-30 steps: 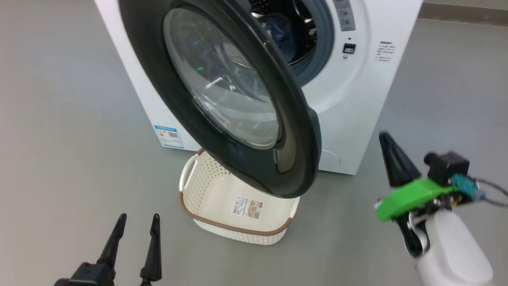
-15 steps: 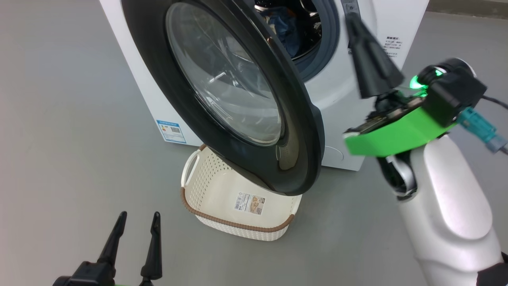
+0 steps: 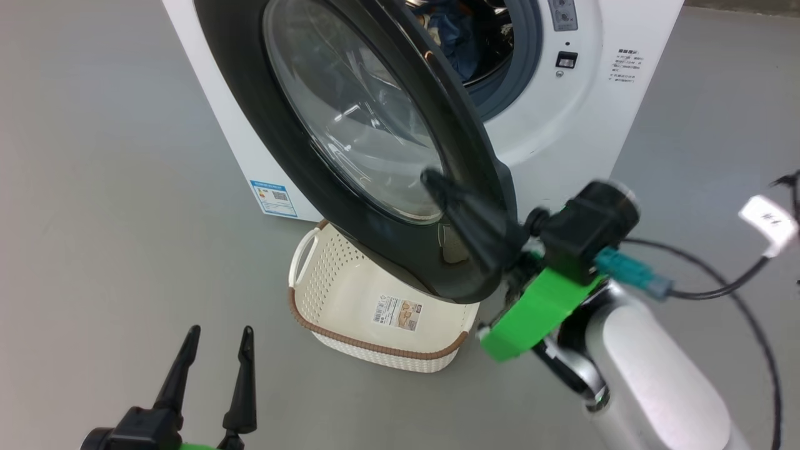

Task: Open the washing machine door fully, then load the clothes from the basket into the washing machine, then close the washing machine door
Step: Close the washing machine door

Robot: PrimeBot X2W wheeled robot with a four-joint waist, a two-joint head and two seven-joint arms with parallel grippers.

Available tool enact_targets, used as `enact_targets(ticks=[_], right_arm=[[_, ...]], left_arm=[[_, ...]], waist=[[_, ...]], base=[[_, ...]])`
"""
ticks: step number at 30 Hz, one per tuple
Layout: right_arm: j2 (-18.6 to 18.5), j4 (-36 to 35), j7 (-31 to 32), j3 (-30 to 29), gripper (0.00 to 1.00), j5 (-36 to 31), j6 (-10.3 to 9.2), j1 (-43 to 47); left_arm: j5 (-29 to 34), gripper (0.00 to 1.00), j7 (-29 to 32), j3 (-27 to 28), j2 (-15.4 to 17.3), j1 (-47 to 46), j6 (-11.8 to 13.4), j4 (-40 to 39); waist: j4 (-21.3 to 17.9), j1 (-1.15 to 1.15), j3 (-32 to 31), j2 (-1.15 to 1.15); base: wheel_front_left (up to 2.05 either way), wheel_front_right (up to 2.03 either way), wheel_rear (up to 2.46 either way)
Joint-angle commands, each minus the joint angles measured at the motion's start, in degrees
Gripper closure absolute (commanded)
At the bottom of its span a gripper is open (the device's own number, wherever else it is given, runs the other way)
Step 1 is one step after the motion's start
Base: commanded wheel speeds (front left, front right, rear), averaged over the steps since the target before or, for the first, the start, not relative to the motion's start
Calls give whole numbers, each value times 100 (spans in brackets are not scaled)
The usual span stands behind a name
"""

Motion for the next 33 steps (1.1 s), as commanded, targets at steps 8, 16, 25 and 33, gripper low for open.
enact_targets(ticks=[8, 16, 25, 33], right_arm=[[-19, 574, 95, 332, 100, 142, 35, 263], [3, 1264, -94, 207, 100, 180, 35, 151], [39, 1831, -277, -18, 100, 132, 35, -35], [0, 2071, -321, -117, 100, 113, 35, -255]], left_arm=[[50, 0, -60, 166, 60, -292, 42, -159], [79, 0, -64, 127, 79, -313, 38, -119], [89, 0, -67, 94, 93, -332, 41, -104], [88, 0, -69, 99, 73, -348, 72, -148]], waist=[[-19, 0, 21, 0], [1, 0, -1, 0], [80, 0, 15, 0], [87, 0, 135, 0]], base=[[0, 0, 0], [0, 0, 0], [0, 0, 0], [0, 0, 0]])
